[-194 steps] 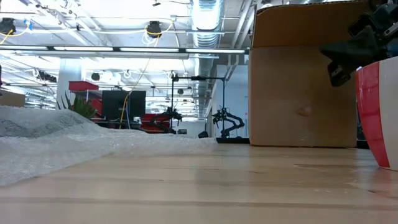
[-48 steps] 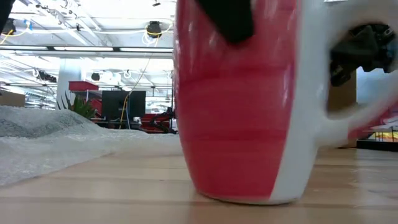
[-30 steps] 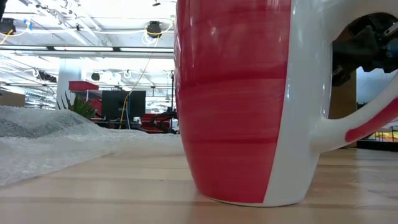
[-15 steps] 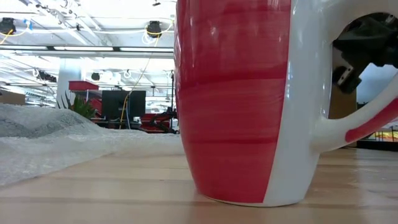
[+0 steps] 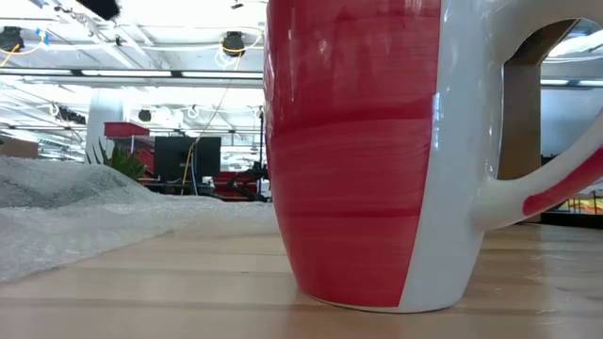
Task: Wrap mug
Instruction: Wrap the red mug in the right bubble wrap
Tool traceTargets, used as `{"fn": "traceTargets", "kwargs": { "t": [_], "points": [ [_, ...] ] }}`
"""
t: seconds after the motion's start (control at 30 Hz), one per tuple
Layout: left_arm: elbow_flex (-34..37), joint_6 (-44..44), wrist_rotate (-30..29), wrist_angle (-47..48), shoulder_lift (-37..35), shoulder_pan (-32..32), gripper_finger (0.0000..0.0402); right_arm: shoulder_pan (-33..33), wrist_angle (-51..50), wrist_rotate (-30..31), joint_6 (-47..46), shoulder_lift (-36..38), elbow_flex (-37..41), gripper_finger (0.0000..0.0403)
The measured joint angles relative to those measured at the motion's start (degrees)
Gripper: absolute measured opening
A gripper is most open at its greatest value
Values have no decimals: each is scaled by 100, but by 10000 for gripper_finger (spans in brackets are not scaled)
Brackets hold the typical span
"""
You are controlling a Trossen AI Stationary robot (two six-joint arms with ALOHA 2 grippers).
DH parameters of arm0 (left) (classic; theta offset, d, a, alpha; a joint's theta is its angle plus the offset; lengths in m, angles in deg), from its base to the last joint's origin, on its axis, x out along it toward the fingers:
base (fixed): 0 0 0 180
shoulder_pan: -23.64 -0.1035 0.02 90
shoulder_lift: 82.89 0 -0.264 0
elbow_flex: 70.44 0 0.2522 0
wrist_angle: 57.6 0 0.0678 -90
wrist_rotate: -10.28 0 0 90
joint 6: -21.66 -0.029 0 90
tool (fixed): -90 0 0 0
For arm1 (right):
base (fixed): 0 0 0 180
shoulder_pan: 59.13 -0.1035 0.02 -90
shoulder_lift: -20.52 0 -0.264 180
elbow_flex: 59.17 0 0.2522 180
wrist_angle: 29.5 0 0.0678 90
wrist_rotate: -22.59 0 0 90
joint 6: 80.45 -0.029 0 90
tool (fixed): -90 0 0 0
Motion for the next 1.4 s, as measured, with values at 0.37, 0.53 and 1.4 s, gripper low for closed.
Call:
{"fn": "traceTargets", "kwargs": {
  "t": [0.37, 0.53, 1.4],
  "points": [
    [-2, 1042, -1733, -22, -4, 1074, 113, -200, -600, 80, 2102, -3498, -3330, 0],
    [-2, 1137, -1996, -23, -4, 1221, 113, 346, -2021, 96, 1842, -4675, -4915, 17],
    [-9, 827, -2063, -60, -4, 1220, 113, 1962, -4131, -428, 2728, -7969, -6677, 159]
  ]
}}
